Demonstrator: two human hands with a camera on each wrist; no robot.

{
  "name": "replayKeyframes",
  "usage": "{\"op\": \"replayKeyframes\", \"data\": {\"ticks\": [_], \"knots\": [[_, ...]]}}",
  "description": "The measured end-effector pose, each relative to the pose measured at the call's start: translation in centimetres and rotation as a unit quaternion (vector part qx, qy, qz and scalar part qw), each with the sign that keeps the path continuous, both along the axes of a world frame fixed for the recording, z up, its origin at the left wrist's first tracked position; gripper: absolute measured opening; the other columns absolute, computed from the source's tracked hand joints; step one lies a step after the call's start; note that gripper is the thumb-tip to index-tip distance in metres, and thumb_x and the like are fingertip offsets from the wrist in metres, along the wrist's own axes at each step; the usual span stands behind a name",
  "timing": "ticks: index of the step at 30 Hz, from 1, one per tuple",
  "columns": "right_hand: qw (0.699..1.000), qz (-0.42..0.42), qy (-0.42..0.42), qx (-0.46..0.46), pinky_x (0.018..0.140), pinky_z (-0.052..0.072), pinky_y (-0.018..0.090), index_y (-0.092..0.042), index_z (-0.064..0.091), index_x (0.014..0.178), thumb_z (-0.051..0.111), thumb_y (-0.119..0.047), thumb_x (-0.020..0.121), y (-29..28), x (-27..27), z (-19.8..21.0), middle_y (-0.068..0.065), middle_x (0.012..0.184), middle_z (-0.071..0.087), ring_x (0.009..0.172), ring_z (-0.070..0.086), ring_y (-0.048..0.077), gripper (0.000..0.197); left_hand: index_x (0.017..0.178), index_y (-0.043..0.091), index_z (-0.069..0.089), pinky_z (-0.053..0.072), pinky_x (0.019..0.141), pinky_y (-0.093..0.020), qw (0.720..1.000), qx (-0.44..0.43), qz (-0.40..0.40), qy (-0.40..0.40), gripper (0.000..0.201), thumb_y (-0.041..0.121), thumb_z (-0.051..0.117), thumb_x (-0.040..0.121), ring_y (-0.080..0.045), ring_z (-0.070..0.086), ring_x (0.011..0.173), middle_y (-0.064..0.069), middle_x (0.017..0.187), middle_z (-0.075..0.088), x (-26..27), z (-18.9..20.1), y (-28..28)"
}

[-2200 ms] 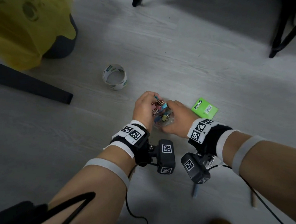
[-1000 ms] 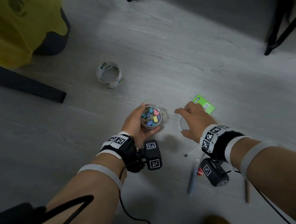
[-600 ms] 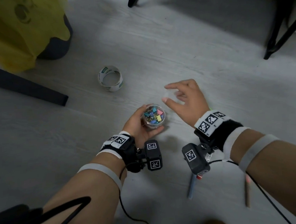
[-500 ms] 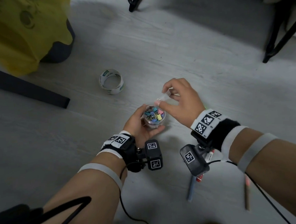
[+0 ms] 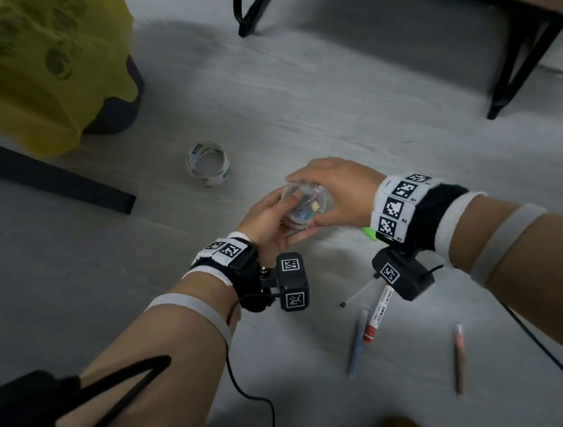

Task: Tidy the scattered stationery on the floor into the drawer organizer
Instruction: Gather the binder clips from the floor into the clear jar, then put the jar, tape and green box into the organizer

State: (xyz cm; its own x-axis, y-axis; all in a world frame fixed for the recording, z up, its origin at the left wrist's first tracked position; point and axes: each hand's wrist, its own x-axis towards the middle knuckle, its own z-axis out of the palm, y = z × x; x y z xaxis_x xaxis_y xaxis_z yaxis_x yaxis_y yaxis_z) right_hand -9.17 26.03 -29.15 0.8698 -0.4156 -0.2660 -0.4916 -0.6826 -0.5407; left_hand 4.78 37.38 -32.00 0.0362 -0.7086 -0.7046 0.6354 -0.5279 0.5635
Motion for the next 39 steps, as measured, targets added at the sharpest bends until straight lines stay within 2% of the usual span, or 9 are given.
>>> {"op": "replayKeyframes", "data": {"ticks": [4, 8, 16, 20, 25, 33, 35, 37, 39], "knots": [[0.999, 0.0, 0.032, -0.02, 0.08, 0.051, 0.035, -0.036, 0.055, 0.124, 0.078, -0.05, 0.067, -0.2, -0.7, 0.9, -0.006, 0.102, 0.057, 0.09, 0.059, 0.017, 0.063, 0.117, 0.008, 0.067, 0.058, 0.085, -0.05, 0.999, 0.007, -0.007, -0.047, 0.034, 0.026, 0.071, 0.089, -0.028, 0.071, 0.09, -0.02, 0.114, 0.071, -0.8, -0.1, -0.1], [0.993, -0.039, 0.06, -0.09, 0.068, 0.052, 0.035, -0.028, 0.051, 0.109, 0.067, -0.066, 0.065, 0.7, -0.4, 2.1, -0.002, 0.092, 0.056, 0.076, 0.059, 0.023, 0.061, 0.111, 0.01, 0.071, 0.058, 0.081, -0.052, 0.995, 0.021, -0.002, -0.101, 0.038, 0.037, 0.074, 0.085, -0.026, 0.07, 0.079, -0.015, 0.101, 0.075, -1.4, 1.1, -1.0], [0.982, -0.117, 0.028, -0.148, 0.06, 0.039, 0.031, -0.027, 0.035, 0.091, 0.06, -0.071, 0.066, -4.2, -0.5, 10.1, -0.001, 0.083, 0.051, 0.072, 0.056, 0.027, 0.056, 0.119, 0.013, 0.069, 0.058, 0.084, -0.049, 0.984, -0.06, -0.026, -0.164, 0.032, 0.023, 0.07, 0.089, -0.027, 0.066, 0.094, -0.02, 0.12, 0.068, -0.7, 11.1, -6.9], [0.976, -0.171, -0.044, -0.13, 0.069, 0.047, 0.034, -0.027, 0.045, 0.109, 0.059, -0.071, 0.066, -7.3, -1.3, 16.6, -0.002, 0.105, 0.052, 0.085, 0.057, 0.023, 0.063, 0.11, 0.006, 0.071, 0.059, 0.07, -0.038, 0.977, -0.082, -0.019, -0.194, 0.036, 0.034, 0.07, 0.088, -0.031, 0.061, 0.09, -0.02, 0.103, 0.068, -1.1, 18.3, -11.0], [0.966, -0.214, -0.11, -0.097, 0.084, 0.052, 0.039, -0.029, 0.049, 0.118, 0.067, -0.066, 0.066, -11.9, -0.7, 22.7, -0.008, 0.11, 0.048, 0.097, 0.057, 0.015, 0.066, 0.103, 0.01, 0.076, 0.06, 0.074, -0.042, 0.972, -0.126, -0.013, -0.198, 0.035, 0.039, 0.072, 0.085, -0.032, 0.061, 0.084, -0.019, 0.088, 0.069, 0.0, 24.5, -16.6], [0.918, -0.301, -0.144, -0.213, 0.088, 0.051, 0.033, -0.027, 0.057, 0.121, 0.064, -0.071, 0.062, -20.9, 2.0, 33.2, -0.008, 0.112, 0.057, 0.099, 0.059, 0.011, 0.074, 0.099, 0.011, 0.077, 0.059, 0.067, -0.039, 0.951, -0.235, -0.017, -0.201, 0.037, 0.043, 0.075, 0.081, -0.032, 0.06, 0.08, -0.032, 0.103, 0.068, 3.0, 33.9, -28.1], [0.904, -0.326, -0.182, -0.211, 0.092, 0.049, 0.03, -0.025, 0.055, 0.126, 0.068, -0.062, 0.068, -22.3, 2.4, 35.2, -0.007, 0.115, 0.053, 0.102, 0.057, 0.009, 0.07, 0.098, 0.01, 0.075, 0.061, 0.068, -0.042, 0.944, -0.258, 0.007, -0.208, 0.041, 0.048, 0.065, 0.088, -0.03, 0.068, 0.078, -0.027, 0.095, 0.071, 3.6, 35.6, -30.4], [0.875, -0.358, -0.249, -0.209, 0.094, 0.049, 0.028, -0.024, 0.054, 0.131, 0.071, -0.05, 0.075, -24.7, 2.9, 37.0, -0.006, 0.118, 0.05, 0.104, 0.054, 0.008, 0.064, 0.097, 0.007, 0.069, 0.06, 0.058, -0.03, 0.926, -0.271, 0.071, -0.253, 0.04, 0.045, 0.056, 0.095, -0.022, 0.069, 0.069, -0.014, 0.083, 0.073, 4.8, 36.0, -33.5], [0.855, -0.381, -0.274, -0.22, 0.093, 0.043, 0.023, -0.022, 0.05, 0.137, 0.07, -0.043, 0.081, -27.5, 3.4, 38.7, -0.003, 0.123, 0.046, 0.105, 0.05, 0.006, 0.064, 0.11, 0.014, 0.063, 0.057, 0.054, -0.024, 0.907, -0.275, 0.07, -0.31, 0.03, 0.04, 0.06, 0.094, -0.02, 0.065, 0.07, -0.01, 0.098, 0.069, 5.7, 35.7, -36.2]]}}
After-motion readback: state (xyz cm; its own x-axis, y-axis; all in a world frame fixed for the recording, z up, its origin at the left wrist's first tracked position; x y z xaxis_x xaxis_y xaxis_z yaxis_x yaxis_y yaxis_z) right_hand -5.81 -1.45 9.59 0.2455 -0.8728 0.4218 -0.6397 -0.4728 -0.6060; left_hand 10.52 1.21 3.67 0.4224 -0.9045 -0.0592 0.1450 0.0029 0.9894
